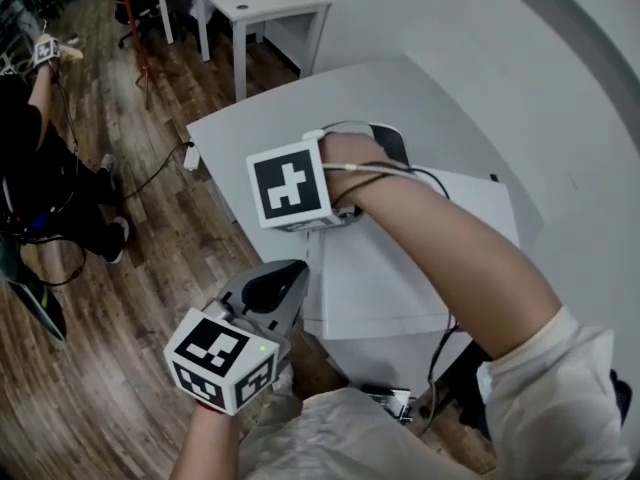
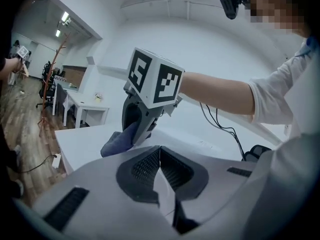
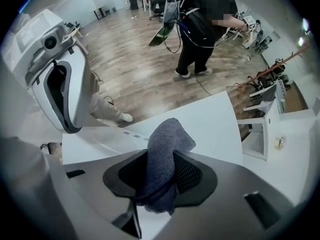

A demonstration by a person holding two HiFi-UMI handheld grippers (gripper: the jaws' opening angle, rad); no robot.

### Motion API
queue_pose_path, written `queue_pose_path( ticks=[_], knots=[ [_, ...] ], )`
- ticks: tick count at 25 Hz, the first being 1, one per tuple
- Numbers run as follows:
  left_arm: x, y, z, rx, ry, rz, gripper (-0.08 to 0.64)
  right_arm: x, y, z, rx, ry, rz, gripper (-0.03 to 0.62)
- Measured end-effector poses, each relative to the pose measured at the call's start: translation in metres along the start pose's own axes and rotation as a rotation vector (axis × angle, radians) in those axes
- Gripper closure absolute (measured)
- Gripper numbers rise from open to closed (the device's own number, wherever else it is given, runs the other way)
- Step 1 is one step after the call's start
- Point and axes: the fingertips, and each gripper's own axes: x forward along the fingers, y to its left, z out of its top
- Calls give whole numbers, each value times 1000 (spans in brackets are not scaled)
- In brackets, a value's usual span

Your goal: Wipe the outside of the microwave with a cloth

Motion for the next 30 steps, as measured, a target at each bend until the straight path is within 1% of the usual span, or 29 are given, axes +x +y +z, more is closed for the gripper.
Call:
queue_pose_path(
  ticks=[2, 5, 8, 10, 12, 15, 19, 22, 25, 28, 30],
  knots=[
    [0, 5, -7, -5, 18, 9, 557, 5, -8, 1, 6, 43, -18, 430],
    [3, 7, -20, 0, 45, 22, 557, 13, -12, -4, -17, 110, -39, 430],
    [8, 7, -26, -1, 60, 25, 557, 15, -19, -12, -17, 149, -86, 430],
    [10, 5, -27, -6, 56, 17, 557, 14, -19, -16, -6, 163, -104, 430],
    [9, 4, -27, -19, 37, 11, 557, 15, -14, -17, -3, 174, -102, 431],
    [4, 8, -29, -50, 17, 16, 557, 16, -5, -18, -27, 202, -85, 436],
    [-9, 17, -47, -83, 29, 28, 555, 23, 10, -14, -91, 259, -68, 437],
    [-18, 22, -56, -101, 40, 32, 557, 29, 21, -7, -121, 284, -34, 437],
    [-28, 29, -62, -108, 50, 38, 557, 34, 37, 7, -114, 273, 14, 437],
    [-35, 33, -67, -121, 53, 42, 557, 37, 63, 18, -73, 245, 82, 437],
    [-36, 32, -69, -126, 59, 38, 557, 40, 78, 21, -55, 232, 108, 437]
  ],
)
